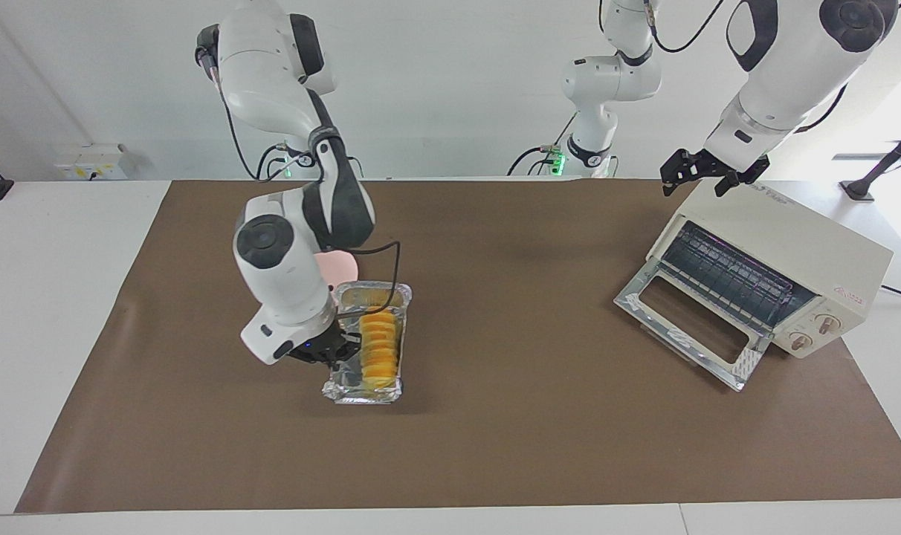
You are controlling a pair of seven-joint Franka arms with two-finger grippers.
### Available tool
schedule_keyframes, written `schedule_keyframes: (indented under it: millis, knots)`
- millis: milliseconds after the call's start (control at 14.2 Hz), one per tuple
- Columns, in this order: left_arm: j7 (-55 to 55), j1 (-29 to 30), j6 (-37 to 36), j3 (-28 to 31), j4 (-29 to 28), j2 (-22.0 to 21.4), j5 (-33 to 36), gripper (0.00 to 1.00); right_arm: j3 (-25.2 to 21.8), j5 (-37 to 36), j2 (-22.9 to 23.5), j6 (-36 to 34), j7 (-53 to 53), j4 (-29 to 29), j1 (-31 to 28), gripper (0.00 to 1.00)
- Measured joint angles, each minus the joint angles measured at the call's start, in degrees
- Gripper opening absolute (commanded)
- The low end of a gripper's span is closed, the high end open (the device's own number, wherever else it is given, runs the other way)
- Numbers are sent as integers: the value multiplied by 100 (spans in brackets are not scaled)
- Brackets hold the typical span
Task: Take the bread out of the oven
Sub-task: 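Grasp the edge of the foil tray with the right gripper, then slide the foil tray with the right gripper to beside the pink plate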
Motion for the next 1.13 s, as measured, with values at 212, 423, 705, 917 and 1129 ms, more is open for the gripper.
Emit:
schedule_keyframes:
  millis: [212,423,705,917,1129]
  knots:
    - [-1,2,6,4,0,0,0,100,-7,26,278,142,-760,44,-365,0]
    - [-1,9,10,22,0,0,0,100,-44,26,631,456,-1188,127,-539,0]
    - [-1,9,90,22,0,0,0,100,-73,26,1104,426,-1489,713,-654,0]
    - [-1,6,126,16,0,0,0,100,-73,26,1156,410,-1493,811,-656,0]
    - [-1,4,129,9,0,0,0,100,-72,26,1154,263,-1493,893,-614,83]
